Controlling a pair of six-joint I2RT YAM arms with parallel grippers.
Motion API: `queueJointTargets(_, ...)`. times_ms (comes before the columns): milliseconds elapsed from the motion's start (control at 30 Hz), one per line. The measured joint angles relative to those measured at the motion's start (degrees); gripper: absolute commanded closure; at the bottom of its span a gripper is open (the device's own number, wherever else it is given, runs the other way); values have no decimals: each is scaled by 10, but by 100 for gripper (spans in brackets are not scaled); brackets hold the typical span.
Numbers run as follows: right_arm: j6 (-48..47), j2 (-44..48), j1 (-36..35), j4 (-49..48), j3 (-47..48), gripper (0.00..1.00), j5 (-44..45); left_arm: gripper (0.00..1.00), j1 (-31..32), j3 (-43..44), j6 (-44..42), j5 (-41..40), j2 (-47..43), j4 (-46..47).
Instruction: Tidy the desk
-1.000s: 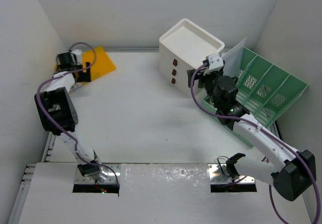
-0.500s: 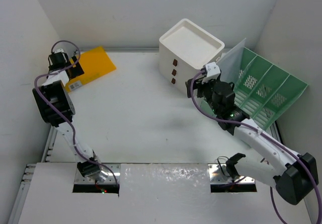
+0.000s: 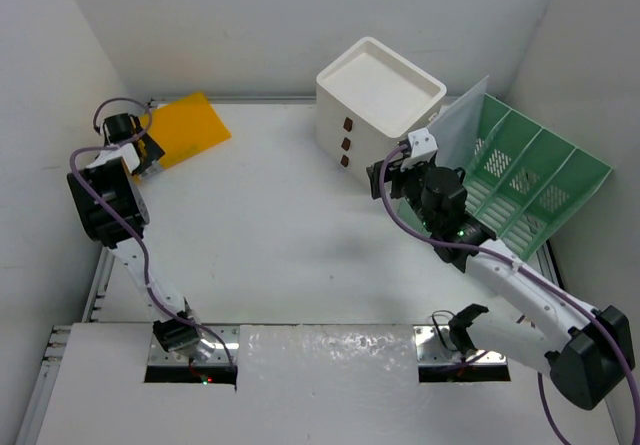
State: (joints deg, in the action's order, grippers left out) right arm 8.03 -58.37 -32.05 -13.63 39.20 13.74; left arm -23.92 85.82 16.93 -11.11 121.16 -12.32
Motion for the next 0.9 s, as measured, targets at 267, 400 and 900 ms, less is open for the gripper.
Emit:
queueJointTargets(267, 0, 8, -5, -5, -13, 16, -19, 0, 3, 5, 60, -122, -1, -70)
queueJointTargets(400, -2, 16, -5, -5, -21, 16, -21, 1, 3, -7, 68, -123, -2, -54)
queueJointTargets(900, -9, 75, -7, 0, -38, 16, -20, 24, 1, 54, 107, 14, 22, -85)
